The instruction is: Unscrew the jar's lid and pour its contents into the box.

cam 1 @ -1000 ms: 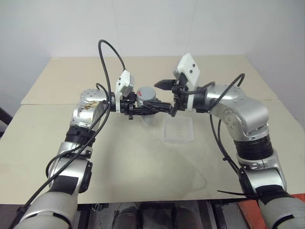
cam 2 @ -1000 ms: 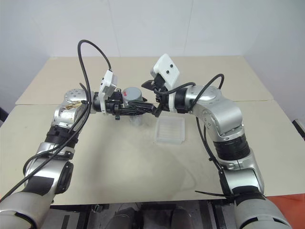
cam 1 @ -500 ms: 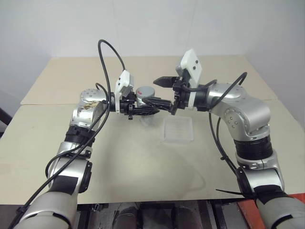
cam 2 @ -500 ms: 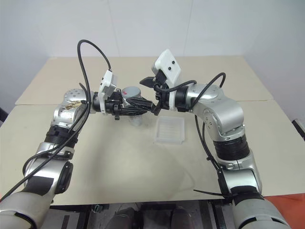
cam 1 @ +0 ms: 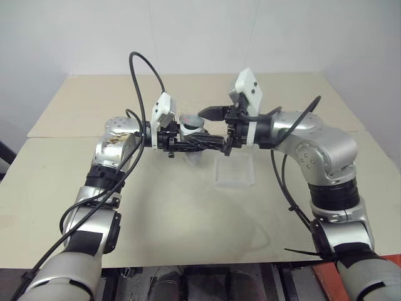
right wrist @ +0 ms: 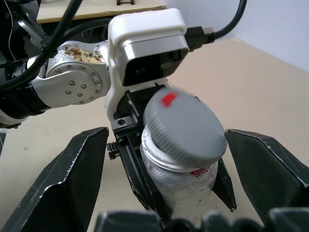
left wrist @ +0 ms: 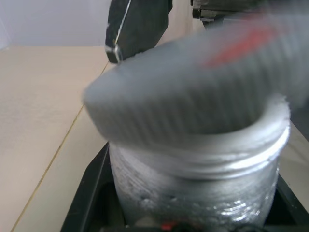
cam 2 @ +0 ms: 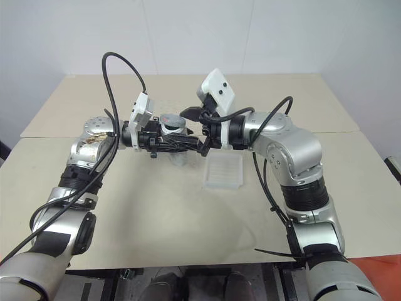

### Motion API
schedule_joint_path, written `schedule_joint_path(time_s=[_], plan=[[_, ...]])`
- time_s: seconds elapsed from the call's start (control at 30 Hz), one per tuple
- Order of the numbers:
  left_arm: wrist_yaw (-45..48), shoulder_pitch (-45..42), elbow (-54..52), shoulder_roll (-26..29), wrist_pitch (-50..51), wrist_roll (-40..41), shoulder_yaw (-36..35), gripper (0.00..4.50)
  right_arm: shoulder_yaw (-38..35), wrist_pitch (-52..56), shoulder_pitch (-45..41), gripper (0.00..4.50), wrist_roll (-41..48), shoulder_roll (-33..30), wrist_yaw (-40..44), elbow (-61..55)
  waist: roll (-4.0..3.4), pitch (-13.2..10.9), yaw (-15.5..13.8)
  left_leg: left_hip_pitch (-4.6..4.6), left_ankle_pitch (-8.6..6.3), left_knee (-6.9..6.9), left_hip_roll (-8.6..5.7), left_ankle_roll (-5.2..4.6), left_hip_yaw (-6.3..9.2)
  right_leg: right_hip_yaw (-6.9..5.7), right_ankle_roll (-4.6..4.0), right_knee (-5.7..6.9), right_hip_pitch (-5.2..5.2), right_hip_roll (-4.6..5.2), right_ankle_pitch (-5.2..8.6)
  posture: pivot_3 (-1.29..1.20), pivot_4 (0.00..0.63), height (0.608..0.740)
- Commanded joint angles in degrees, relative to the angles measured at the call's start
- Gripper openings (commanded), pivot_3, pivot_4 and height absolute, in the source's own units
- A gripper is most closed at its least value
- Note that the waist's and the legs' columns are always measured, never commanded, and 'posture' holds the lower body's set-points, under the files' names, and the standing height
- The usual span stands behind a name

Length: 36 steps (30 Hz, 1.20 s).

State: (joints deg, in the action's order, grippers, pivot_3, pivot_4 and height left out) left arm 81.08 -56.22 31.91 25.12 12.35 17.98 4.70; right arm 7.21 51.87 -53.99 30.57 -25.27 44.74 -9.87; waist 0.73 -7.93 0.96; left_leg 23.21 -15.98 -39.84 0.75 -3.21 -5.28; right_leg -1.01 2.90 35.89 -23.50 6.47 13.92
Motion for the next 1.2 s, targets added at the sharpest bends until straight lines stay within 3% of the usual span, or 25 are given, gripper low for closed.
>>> schedule_joint_path(time_s=[0.03, 1.2], plan=[[0.3, -1.9, -1.1, 0.4, -1.5, 0.2, -0.9, 2.05, -2.2, 0.3, -2.1, 4.47, 1.2, 0.0, -0.3, -0.7, 0.00, 0.0, 0.0, 0.00, 0.00, 0.00, 0.00, 0.00, 0.00, 0.00, 0.00, 0.00, 0.00, 0.00, 0.00, 0.00, 0.150, 0.740], [0.3, -1.5, -1.2, 0.6, -2.4, 0.1, -0.8, 2.05, -1.5, -1.2, -4.0, 4.47, -0.3, 1.8, -0.8, 3.9, 0.00, 0.0, 0.0, 0.00, 0.00, 0.00, 0.00, 0.00, 0.00, 0.00, 0.00, 0.00, 0.00, 0.00, 0.00, 0.00, 0.150, 0.740]])
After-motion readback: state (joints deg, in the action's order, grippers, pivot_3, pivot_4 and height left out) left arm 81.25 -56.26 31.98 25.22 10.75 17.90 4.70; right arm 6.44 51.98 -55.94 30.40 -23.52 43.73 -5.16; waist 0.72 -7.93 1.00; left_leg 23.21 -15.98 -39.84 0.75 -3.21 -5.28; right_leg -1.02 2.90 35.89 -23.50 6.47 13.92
